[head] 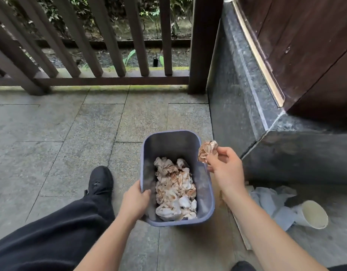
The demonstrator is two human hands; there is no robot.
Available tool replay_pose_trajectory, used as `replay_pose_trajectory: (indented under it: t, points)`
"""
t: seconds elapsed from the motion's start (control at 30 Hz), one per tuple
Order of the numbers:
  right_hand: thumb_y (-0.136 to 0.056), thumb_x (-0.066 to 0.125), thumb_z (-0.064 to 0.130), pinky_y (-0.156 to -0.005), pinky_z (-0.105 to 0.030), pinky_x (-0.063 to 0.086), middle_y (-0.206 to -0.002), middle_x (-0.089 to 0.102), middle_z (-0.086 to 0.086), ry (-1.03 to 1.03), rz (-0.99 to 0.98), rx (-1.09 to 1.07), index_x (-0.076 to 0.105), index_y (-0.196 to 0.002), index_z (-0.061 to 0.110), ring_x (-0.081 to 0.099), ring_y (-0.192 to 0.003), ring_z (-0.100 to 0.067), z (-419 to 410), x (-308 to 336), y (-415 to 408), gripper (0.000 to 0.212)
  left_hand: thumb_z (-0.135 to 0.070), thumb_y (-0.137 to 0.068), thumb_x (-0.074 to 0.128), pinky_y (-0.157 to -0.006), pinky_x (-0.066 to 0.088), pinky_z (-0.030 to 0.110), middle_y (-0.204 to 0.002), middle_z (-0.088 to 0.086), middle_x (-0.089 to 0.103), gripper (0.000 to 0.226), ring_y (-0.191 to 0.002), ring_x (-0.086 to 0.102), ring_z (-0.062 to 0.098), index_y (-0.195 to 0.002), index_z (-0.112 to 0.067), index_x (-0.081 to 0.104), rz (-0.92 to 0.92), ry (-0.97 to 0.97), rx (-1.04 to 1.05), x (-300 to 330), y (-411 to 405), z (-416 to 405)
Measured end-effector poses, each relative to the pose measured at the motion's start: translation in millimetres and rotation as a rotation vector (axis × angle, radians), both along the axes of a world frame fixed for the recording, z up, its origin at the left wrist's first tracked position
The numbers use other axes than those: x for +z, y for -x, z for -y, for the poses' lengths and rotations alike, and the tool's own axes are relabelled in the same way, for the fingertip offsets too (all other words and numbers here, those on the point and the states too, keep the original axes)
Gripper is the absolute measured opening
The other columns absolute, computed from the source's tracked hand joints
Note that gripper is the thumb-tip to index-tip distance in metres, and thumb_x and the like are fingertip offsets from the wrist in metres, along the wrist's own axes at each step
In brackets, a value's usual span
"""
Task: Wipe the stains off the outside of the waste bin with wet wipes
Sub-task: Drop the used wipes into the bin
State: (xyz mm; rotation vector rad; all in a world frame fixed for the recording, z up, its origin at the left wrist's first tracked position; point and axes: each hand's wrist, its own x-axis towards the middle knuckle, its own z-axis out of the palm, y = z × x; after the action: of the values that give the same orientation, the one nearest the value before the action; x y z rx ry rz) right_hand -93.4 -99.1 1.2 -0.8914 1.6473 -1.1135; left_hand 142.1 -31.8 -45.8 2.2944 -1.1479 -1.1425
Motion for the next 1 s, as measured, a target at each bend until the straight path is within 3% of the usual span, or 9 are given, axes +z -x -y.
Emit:
replay_pose_trajectory:
  t: [0.17,0.3,0.37,0.5,0.6,0.67,0.73,0.87,1.0]
  points:
    - [-0.081,0.072,0.019,-0.084,-0.048,0.057,-0.092,0.069,0.007,0.006,-0.169,0.105,0.064,-0.094,0.029,0.068,-0.088,-0.016,63.1,-6.0,-8.4,0.019,-0.013,-0.089,0.053,-0.073,0.057,0.040,-0.093,0.010,0.070,0.014,-0.084,0.066,0.032,-0.099,-0.015,0.062,0.011,0.086,-0.074,-1.1,15.9,106.5]
    - [-0.080,0.071,0.020,-0.083,-0.047,0.057,-0.089,0.069,0.008,0.015,-0.158,0.044,0.062,-0.090,0.033,0.069,-0.086,-0.017,92.9,-25.8,-14.8,0.019,-0.004,-0.088,0.055,-0.033,0.047,0.026,-0.085,0.014,0.065,0.018,-0.061,0.062,0.029,-0.104,-0.009,0.061,-0.023,0.064,-0.058,-3.3,33.9,194.1]
    - [-0.078,0.072,0.021,-0.083,-0.047,0.058,-0.089,0.070,0.008,0.021,-0.124,0.034,0.061,-0.087,0.035,0.070,-0.085,-0.018,100.9,-34.3,-17.1,0.020,-0.003,-0.091,0.054,-0.026,0.042,0.025,-0.093,0.018,0.063,0.021,-0.057,0.061,0.028,-0.111,-0.005,0.059,-0.082,0.049,-0.025,-5.9,44.0,232.9]
    - [-0.077,0.069,0.026,-0.084,-0.044,0.058,-0.089,0.070,0.009,0.039,-0.097,-0.012,0.060,-0.086,0.038,0.070,-0.086,-0.017,120.0,-35.1,-7.9,0.018,-0.014,-0.097,0.048,-0.046,0.057,0.053,-0.103,0.025,0.061,0.028,-0.065,0.069,0.045,-0.124,-0.004,0.048,-0.025,0.006,-0.019,-9.7,61.7,279.1]
    - [-0.081,0.069,0.024,-0.085,-0.045,0.057,-0.090,0.069,0.006,0.033,-0.103,-0.049,0.057,-0.084,0.039,0.070,-0.087,-0.019,116.9,-22.0,2.7,0.019,-0.020,-0.096,0.054,-0.071,0.059,0.053,-0.109,0.021,0.061,0.071,-0.090,0.066,0.044,-0.152,-0.011,0.013,0.253,0.048,-0.177,-10.8,76.3,260.1]
    - [-0.082,0.068,0.022,-0.086,-0.045,0.057,-0.094,0.070,0.004,-0.005,-0.091,-0.049,0.059,-0.090,0.036,0.069,-0.089,-0.020,105.0,-9.3,3.1,0.019,-0.020,-0.096,0.051,-0.085,0.053,0.050,-0.116,0.022,0.061,0.086,-0.103,0.062,0.042,-0.156,-0.014,-0.009,0.329,0.047,-0.240,-4.8,83.4,234.8]
    - [-0.083,0.069,0.020,-0.086,-0.044,0.057,-0.095,0.071,0.002,-0.049,-0.065,-0.059,0.062,-0.095,0.029,0.070,-0.089,-0.020,89.9,2.9,0.8,0.017,-0.018,-0.097,0.045,-0.087,0.050,0.048,-0.123,0.025,0.059,0.079,-0.108,0.060,0.042,-0.157,-0.014,-0.006,0.335,0.054,-0.253,6.5,87.6,216.5]
    - [-0.083,0.069,0.018,-0.084,-0.044,0.058,-0.092,0.072,0.000,-0.101,-0.084,-0.072,0.066,-0.099,0.020,0.070,-0.087,-0.019,74.1,20.5,0.1,0.017,-0.004,-0.094,0.043,-0.081,0.057,0.052,-0.128,0.027,0.051,0.070,-0.107,0.058,0.046,-0.155,-0.021,0.014,0.143,0.013,-0.173,27.5,93.5,201.1]
    - [-0.084,0.068,0.016,-0.084,-0.042,0.058,-0.094,0.070,0.002,-0.116,-0.086,-0.085,0.065,-0.102,0.022,0.069,-0.088,-0.018,90.1,21.0,-0.7,0.020,0.003,-0.089,0.051,-0.076,0.058,0.046,-0.115,0.024,0.059,0.068,-0.094,0.062,0.041,-0.150,-0.017,0.029,0.093,0.079,-0.113,15.6,92.3,211.1]
